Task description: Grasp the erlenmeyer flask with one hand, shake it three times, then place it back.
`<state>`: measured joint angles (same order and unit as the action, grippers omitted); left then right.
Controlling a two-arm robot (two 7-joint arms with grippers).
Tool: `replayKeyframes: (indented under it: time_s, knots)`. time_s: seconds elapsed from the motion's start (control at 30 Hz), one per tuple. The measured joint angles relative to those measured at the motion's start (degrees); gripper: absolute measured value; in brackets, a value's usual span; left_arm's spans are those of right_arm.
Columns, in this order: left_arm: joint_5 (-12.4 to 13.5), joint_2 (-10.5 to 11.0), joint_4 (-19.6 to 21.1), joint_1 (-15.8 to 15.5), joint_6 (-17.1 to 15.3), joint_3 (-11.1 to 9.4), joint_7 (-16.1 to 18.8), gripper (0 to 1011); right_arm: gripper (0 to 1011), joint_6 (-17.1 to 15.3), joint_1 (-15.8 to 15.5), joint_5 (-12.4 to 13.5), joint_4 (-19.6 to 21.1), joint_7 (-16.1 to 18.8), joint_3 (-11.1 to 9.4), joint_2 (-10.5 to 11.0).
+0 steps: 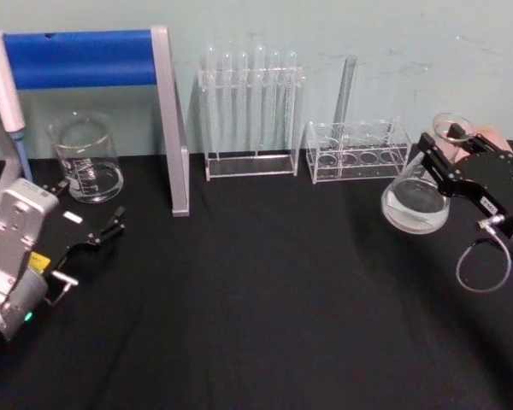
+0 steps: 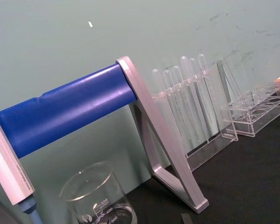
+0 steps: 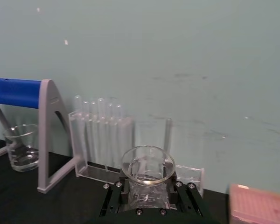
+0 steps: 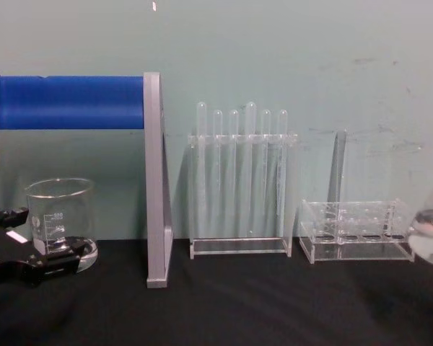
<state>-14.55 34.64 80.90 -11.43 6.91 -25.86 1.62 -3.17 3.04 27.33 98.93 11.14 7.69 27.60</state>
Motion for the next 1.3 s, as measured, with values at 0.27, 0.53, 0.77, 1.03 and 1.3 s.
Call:
replayKeyframes:
  time_s: [0.27, 0.53, 0.77, 1.03, 1.3]
  knots:
    - [0.0, 0.0, 0.0, 0.0, 0.0, 0.0, 0.0, 1001, 449, -0.1, 3.2, -0.4, -2.1, 5.7, 3.4, -1.5]
    - [0.0, 0.0, 0.0, 0.0, 0.0, 0.0, 0.0, 1001, 449, 0.3, 8.7, 0.3, -4.4, 17.0, 12.7, -2.4]
    - [0.0, 0.0, 0.0, 0.0, 0.0, 0.0, 0.0, 1001, 449, 0.9, 11.7, 1.2, -5.8, 22.2, 17.7, -3.0]
    - [0.0, 0.0, 0.0, 0.0, 0.0, 0.0, 0.0, 1001, 449, 1.5, 12.4, 2.4, -6.0, 22.1, 18.9, -2.4]
    - [0.0, 0.0, 0.0, 0.0, 0.0, 0.0, 0.0, 1001, 449, 2.4, 10.1, 3.1, -4.8, 16.2, 15.5, -0.9]
